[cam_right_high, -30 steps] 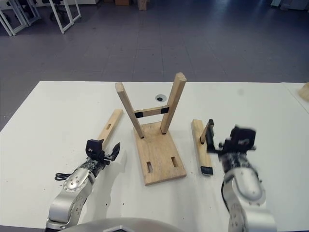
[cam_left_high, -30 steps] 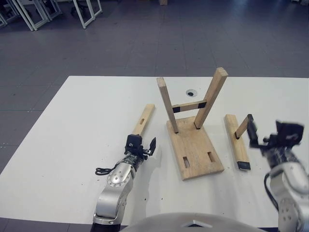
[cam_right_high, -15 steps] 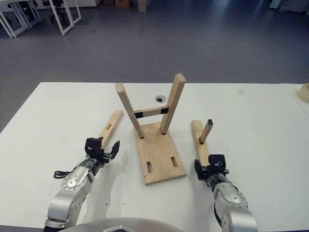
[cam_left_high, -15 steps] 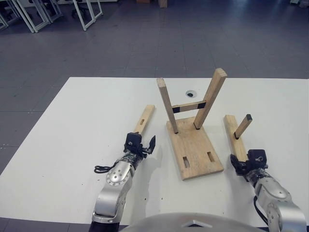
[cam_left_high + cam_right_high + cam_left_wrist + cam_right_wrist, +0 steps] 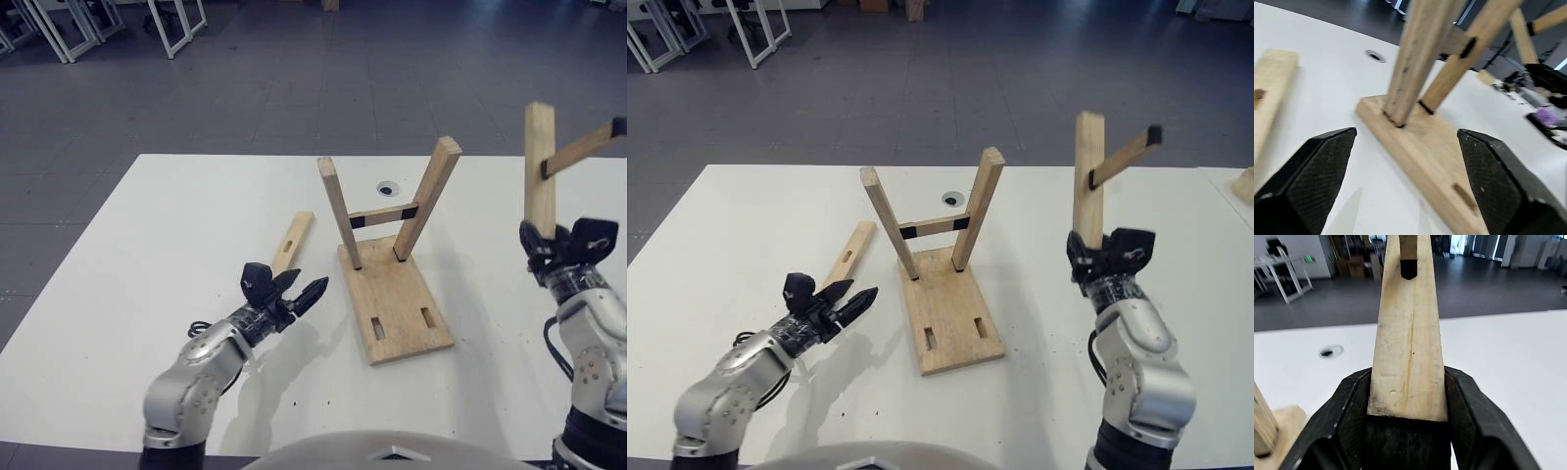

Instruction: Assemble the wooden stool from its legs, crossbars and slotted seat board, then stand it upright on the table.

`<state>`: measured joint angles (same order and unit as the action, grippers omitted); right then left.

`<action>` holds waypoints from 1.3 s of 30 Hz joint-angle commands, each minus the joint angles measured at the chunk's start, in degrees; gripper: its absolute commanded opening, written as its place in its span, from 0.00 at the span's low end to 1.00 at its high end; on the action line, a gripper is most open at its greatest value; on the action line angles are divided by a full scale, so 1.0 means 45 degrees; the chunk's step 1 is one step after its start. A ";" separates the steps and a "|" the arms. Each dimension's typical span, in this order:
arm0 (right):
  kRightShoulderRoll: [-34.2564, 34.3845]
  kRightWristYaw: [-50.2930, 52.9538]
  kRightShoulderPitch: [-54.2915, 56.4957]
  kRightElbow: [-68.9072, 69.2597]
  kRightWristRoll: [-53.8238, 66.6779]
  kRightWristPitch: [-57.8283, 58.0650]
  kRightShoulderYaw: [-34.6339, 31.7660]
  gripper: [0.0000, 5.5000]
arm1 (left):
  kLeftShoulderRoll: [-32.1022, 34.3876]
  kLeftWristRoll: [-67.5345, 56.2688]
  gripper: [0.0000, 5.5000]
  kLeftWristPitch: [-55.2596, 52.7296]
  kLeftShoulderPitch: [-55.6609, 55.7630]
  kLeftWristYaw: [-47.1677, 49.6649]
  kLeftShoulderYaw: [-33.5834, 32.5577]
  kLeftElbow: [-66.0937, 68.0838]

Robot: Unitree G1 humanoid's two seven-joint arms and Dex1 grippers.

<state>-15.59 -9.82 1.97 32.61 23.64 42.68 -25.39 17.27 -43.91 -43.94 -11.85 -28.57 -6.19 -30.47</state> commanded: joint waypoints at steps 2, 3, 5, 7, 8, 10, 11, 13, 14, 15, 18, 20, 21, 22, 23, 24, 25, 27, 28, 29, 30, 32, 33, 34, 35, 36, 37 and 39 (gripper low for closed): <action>0.0370 -0.1697 0.1349 0.0855 0.9343 0.0722 -0.1438 0.37 | 0.2851 -0.8228 0.69 -0.2492 0.1940 -0.1808 -0.2447 -0.0244; -0.0151 -0.2200 0.0753 0.0537 1.1403 0.1129 -0.1547 0.37 | 0.2971 -0.8946 0.69 -0.2664 0.2326 -0.1876 -0.2338 0.0146; -0.1210 -0.2947 -0.0061 0.0008 1.4654 0.1836 -0.1497 0.37 | 0.3127 -0.9992 0.69 -0.2979 0.2941 -0.2074 -0.1953 0.0766; -0.2116 -0.4033 -0.0189 -0.0328 1.5774 0.2883 -0.0705 0.37 | 0.2915 -1.0665 0.69 -0.3155 0.3737 -0.1995 -0.1284 0.1184; -0.2368 -0.4331 -0.0150 -0.0448 1.5914 0.3232 -0.0275 0.37 | 0.2797 -1.0831 0.69 -0.3175 0.4081 -0.1941 -0.1034 0.1246; -0.2662 -0.4491 -0.0097 -0.0630 1.6313 0.3627 0.0551 0.37 | 0.2537 -1.0535 0.69 -0.3135 0.4890 -0.1827 -0.0592 0.1427; -0.2853 -0.4549 -0.0138 -0.0624 1.6633 0.3824 0.1004 0.37 | 0.2445 -1.0214 0.69 -0.3025 0.5214 -0.1779 -0.0429 0.1544; -0.3243 -0.4774 -0.0359 -0.0453 1.6974 0.4089 0.1893 0.37 | 0.2408 -1.0000 0.69 -0.2921 0.5608 -0.1796 -0.0218 0.1764; -0.3389 -0.4958 -0.0424 -0.0358 1.6855 0.4195 0.2274 0.37 | 0.2391 -1.0092 0.69 -0.2923 0.5693 -0.1721 -0.0158 0.1836; -0.3497 -0.5134 -0.0420 -0.0306 1.6643 0.4223 0.2620 0.37 | 0.2376 -1.0176 0.69 -0.2953 0.5731 -0.1668 -0.0077 0.1870; -0.3683 -0.5661 -0.0292 -0.0307 1.5767 0.4145 0.3373 0.37 | 0.2373 -1.0265 0.69 -0.3022 0.5731 -0.1531 0.0098 0.1899; -0.3764 -0.6067 -0.0227 -0.0312 1.5035 0.4069 0.3880 0.37 | 0.2385 -1.0463 0.69 -0.3062 0.5802 -0.1431 0.0125 0.1985; -0.3822 -0.6280 -0.0212 -0.0280 1.4611 0.4010 0.4125 0.37 | 0.2401 -1.0590 0.69 -0.3103 0.5865 -0.1383 0.0138 0.2053; -0.3888 -0.6522 -0.0218 -0.0221 1.4098 0.3914 0.4362 0.37 | 0.2436 -1.0767 0.69 -0.3173 0.5915 -0.1302 0.0163 0.2131; -0.3922 -0.6713 -0.0217 -0.0180 1.3554 0.3771 0.4577 0.37 | 0.2517 -1.0999 0.66 -0.3296 0.5958 -0.1248 0.0211 0.2214; -0.3996 -0.6950 -0.0192 -0.0142 1.2825 0.3545 0.4792 0.37 | 0.2609 -1.1359 0.64 -0.3426 0.5966 -0.1127 0.0246 0.2339; -0.4049 -0.7142 -0.0171 -0.0127 1.2211 0.3323 0.4960 0.37 | 0.2700 -1.1641 0.61 -0.3535 0.5955 -0.1052 0.0255 0.2415; -0.4070 -0.7336 -0.0060 -0.0110 1.1121 0.2751 0.5199 0.37 | 0.2911 -1.2152 0.53 -0.3702 0.5879 -0.0818 0.0297 0.2493; -0.4061 -0.7437 -0.0004 -0.0093 1.0673 0.2506 0.5309 0.37 | 0.2992 -1.2357 0.51 -0.3760 0.5822 -0.0711 0.0325 0.2485; -0.4053 -0.7525 0.0042 -0.0069 1.0324 0.2323 0.5399 0.37 | 0.3020 -1.2446 0.49 -0.3764 0.5773 -0.0614 0.0348 0.2477; -0.4047 -0.7579 0.0072 -0.0031 1.0161 0.2237 0.5454 0.37 | 0.3039 -1.2424 0.46 -0.3763 0.5747 -0.0556 0.0374 0.2489; -0.4036 -0.7643 0.0121 0.0031 0.9997 0.2152 0.5526 0.37 | 0.3115 -1.2394 0.44 -0.3767 0.5695 -0.0496 0.0398 0.2480; -0.4033 -0.7615 0.0130 0.0053 0.9888 0.2091 0.5539 0.37 | 0.3150 -1.2419 0.44 -0.3780 0.5680 -0.0495 0.0402 0.2491; -0.3960 -0.7083 0.0223 -0.0087 0.9584 0.2097 0.5554 0.37 | 0.3178 -1.2448 0.44 -0.3789 0.5682 -0.0513 0.0396 0.2531; -0.3951 -0.6633 0.0312 -0.0260 0.9527 0.2264 0.5532 0.37 | 0.3185 -1.2434 0.44 -0.3784 0.5694 -0.0545 0.0395 0.2572; -0.4031 -0.6424 0.0362 -0.0374 0.9739 0.2493 0.5461 0.42 | 0.3111 -1.2151 0.44 -0.3661 0.5676 -0.0656 0.0368 0.2562; -0.4086 -0.6284 0.0427 -0.0445 0.9849 0.2609 0.5422 0.45 | 0.3005 -1.1762 0.44 -0.3453 0.5612 -0.0788 0.0312 0.2526; -0.4311 -0.6278 0.0515 -0.0536 1.0280 0.2965 0.5329 0.51 | 0.2744 -1.0838 0.43 -0.2929 0.5553 -0.0778 0.0263 0.2675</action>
<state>-33.06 -40.73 3.61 31.76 70.26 54.55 0.22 30.64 -94.46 -58.01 13.44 -30.57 -4.94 -18.12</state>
